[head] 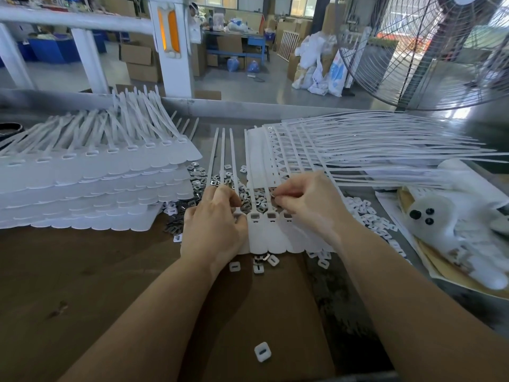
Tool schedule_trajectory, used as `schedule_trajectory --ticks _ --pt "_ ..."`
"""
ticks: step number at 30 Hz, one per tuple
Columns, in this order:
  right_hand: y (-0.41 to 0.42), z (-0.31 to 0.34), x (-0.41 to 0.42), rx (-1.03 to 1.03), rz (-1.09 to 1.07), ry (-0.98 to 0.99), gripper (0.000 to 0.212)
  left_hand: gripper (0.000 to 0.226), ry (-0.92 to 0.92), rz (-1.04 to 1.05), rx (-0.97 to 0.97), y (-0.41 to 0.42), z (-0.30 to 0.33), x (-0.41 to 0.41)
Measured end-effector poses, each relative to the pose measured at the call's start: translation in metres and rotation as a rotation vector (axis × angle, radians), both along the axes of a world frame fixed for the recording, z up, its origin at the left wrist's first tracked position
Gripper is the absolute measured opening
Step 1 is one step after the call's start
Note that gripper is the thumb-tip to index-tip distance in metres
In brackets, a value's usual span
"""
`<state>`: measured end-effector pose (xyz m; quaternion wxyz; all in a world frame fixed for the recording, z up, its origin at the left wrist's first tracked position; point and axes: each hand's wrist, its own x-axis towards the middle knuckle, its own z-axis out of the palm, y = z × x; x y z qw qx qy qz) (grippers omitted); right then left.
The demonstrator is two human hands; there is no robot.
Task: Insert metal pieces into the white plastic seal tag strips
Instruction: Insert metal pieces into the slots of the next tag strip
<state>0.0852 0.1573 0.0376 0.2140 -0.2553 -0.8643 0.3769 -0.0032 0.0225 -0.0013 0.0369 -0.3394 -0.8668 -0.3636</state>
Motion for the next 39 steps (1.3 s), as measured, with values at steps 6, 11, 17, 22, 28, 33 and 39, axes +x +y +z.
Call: schedule_trajectory --ticks 6,11,17,22,28,33,39 --pt "-0.003 0.001 0.015 -0.034 -0.008 0.016 0.014 0.017 -0.009 0.001 -0.004 0.000 0.000 -0.001" --pt "-0.006 -0.003 0.021 -0.038 0.029 0.000 0.013 0.016 -0.002 0.005 0.005 0.000 -0.001 -0.001" --pt "-0.014 0.001 0.028 0.042 0.180 -0.103 0.015 0.016 0.015 0.012 0.010 0.001 -0.001 0.000" --pt "-0.023 0.002 0.029 0.114 0.267 -0.179 0.019 0.016 0.025 0.009 0.000 0.001 0.000 0.000" --pt "-0.020 0.000 0.028 0.104 0.196 -0.119 0.015 0.010 0.028 0.001 -0.025 0.000 0.000 0.001" --pt "-0.015 -0.003 0.031 0.138 0.114 -0.107 0.010 0.008 0.016 -0.007 -0.041 -0.001 0.000 0.000" --pt "-0.014 -0.003 0.033 0.179 0.069 -0.116 0.008 0.008 0.012 -0.012 -0.046 -0.001 0.000 0.000"
